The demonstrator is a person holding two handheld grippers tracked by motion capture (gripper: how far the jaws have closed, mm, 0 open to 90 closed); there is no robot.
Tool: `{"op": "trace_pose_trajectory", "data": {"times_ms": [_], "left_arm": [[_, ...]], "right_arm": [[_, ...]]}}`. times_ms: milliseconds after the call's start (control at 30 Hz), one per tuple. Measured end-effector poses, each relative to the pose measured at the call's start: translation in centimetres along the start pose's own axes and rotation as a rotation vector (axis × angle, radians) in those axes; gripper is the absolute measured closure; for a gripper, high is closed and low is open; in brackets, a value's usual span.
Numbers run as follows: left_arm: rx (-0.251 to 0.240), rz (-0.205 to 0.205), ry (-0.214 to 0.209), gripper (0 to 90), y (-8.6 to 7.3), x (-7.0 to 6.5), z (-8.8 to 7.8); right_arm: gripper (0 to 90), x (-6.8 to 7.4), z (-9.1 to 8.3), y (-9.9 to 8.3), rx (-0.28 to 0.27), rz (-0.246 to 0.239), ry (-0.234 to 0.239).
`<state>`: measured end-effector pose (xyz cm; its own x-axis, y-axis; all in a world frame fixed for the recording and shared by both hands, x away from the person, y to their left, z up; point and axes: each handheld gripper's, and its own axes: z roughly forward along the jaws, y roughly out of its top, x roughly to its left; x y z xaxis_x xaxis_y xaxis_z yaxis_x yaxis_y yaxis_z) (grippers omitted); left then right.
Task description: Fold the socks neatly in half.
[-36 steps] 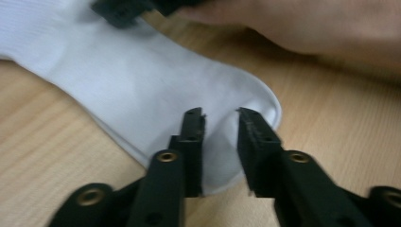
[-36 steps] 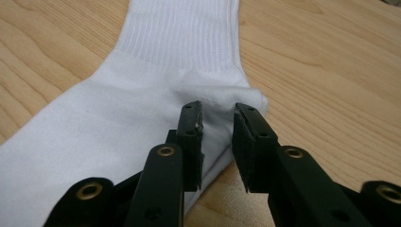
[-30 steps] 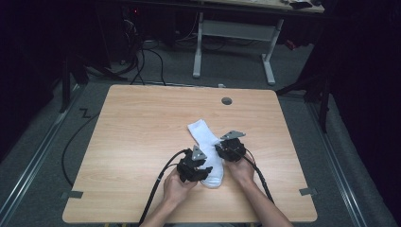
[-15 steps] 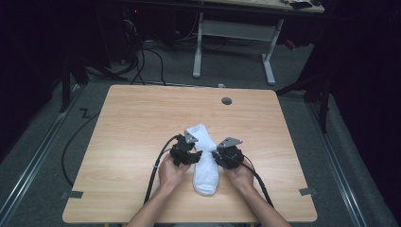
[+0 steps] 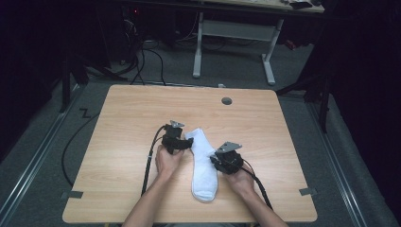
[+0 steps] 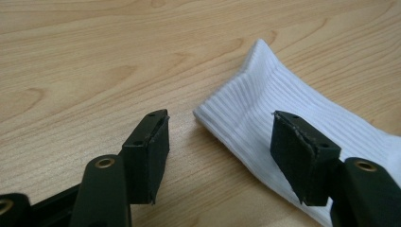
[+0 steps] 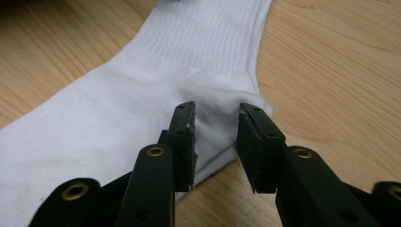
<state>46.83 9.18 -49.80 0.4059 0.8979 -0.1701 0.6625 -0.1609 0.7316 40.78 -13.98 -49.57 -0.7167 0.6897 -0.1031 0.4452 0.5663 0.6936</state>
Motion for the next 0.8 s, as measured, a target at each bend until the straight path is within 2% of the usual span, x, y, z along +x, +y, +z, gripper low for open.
{"op": "trace_pose_trajectory", "data": {"times_ms": [167, 200, 267, 333, 367, 433, 500, 600, 700, 800], "left_arm": [[-0.016, -0.025, -0.019, 36.4, 0.2, 0.2, -0.3], [-0.013, -0.019, -0.019, 36.3, 0.3, 0.2, -0.4], [0.045, 0.011, -0.011, 31.8, 1.1, 0.0, -0.1], [0.043, 0.043, 0.007, 32.2, 1.8, -0.4, -0.1], [0.034, 0.046, 0.005, 32.2, 2.1, -0.5, 0.0], [0.054, 0.059, 0.004, 32.2, 2.7, -0.7, 0.5], [0.041, 0.054, -0.001, 33.0, 2.9, -0.7, 1.0], [0.078, 0.053, -0.005, 33.1, 3.3, -0.9, 2.0], [0.075, 0.066, -0.01, 36.3, 3.5, -1.2, 2.6], [0.103, 0.086, -0.001, 37.6, 3.8, -1.4, 3.2]], "right_arm": [[67.6, 0.2, -0.1, -0.2, -0.008, -0.002, 0.003], [67.7, 0.3, -0.1, -0.2, -0.008, -0.007, 0.003], [67.7, 0.3, -0.1, -0.2, -0.009, -0.008, 0.005], [67.7, 0.2, -0.1, -0.2, -0.007, -0.005, 0.01], [67.7, 0.2, -0.1, -0.2, -0.008, -0.004, 0.01], [67.7, 0.2, -0.1, -0.2, -0.012, -0.001, 0.011], [67.7, 0.2, -0.1, -0.3, -0.016, -0.001, 0.012], [67.7, 0.1, -0.1, -0.3, -0.017, 0.0, 0.016], [68.3, 0.1, -0.1, -0.4, -0.019, -0.002, 0.019], [69.3, 0.0, -0.1, -0.4, -0.02, -0.002, 0.027]]}}
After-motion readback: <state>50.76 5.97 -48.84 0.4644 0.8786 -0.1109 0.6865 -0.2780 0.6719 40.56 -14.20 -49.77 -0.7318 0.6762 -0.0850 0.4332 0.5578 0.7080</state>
